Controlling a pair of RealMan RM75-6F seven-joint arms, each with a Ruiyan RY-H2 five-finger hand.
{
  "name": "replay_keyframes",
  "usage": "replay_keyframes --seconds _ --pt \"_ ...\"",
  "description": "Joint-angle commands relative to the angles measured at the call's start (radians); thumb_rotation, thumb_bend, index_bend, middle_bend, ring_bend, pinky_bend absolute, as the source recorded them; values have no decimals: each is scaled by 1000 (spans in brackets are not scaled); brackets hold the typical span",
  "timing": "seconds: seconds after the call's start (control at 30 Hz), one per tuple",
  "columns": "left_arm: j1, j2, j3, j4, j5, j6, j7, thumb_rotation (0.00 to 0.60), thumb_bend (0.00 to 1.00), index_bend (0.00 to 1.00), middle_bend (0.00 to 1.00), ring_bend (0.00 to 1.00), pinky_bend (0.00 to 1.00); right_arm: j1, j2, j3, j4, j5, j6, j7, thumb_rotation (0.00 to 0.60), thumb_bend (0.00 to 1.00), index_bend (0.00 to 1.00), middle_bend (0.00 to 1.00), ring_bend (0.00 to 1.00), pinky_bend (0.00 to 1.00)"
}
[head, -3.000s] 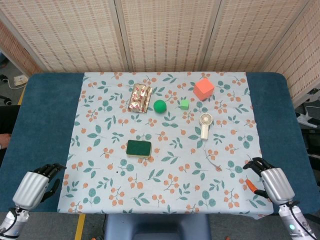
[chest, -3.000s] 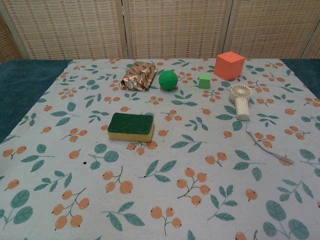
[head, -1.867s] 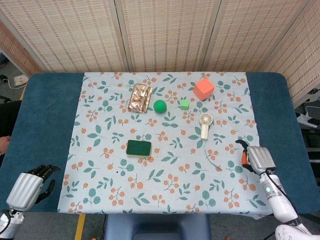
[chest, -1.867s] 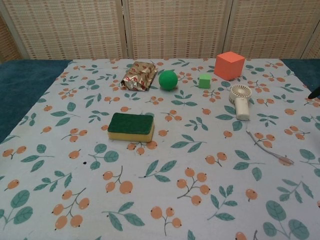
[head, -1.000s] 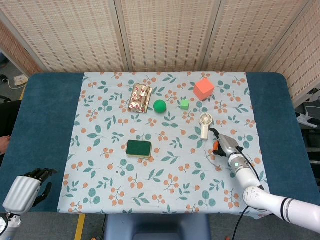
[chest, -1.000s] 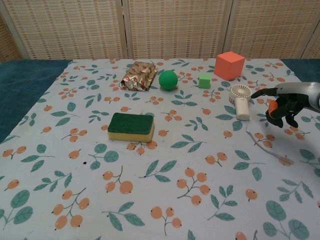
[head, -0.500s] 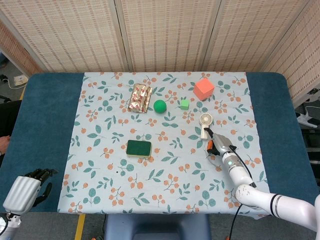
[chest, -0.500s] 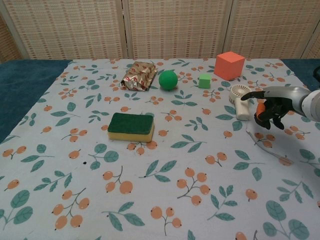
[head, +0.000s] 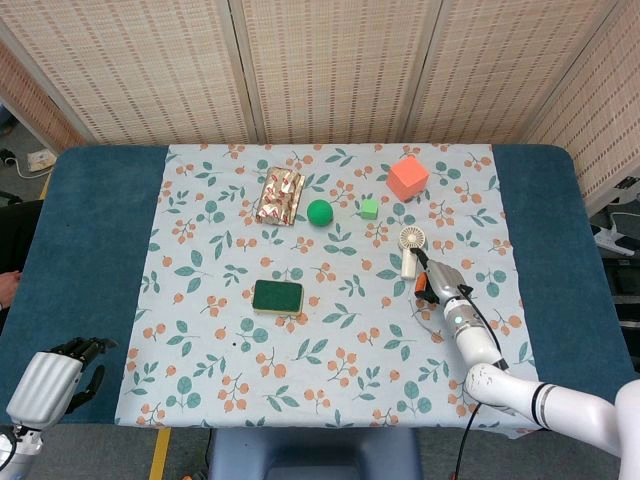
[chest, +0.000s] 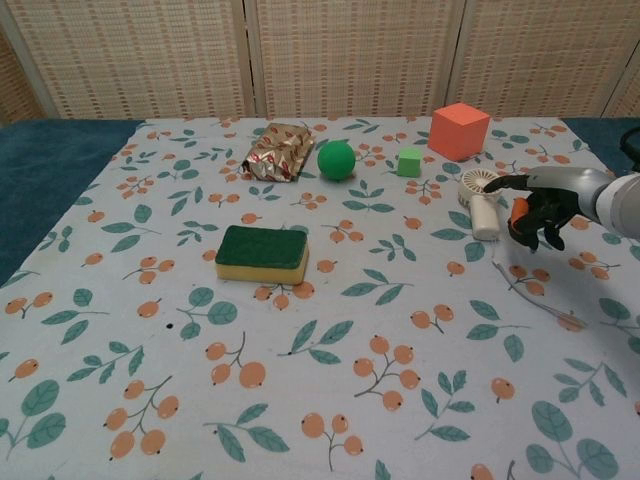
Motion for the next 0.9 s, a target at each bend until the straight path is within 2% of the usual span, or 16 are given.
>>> replay_keyframes --seconds 0.03,0.9 --pt "1 1 0 -1 1 1 0 600 530 340 415 399 647 4 -5 0 8 2 -4 2 600 1000 48 740 624 739" --pt "4 5 -1 -1 2 2 -8 600 528 343 417 399 647 5 -21 -22 40 -6 -32 24 600 1000 48 740 624 739"
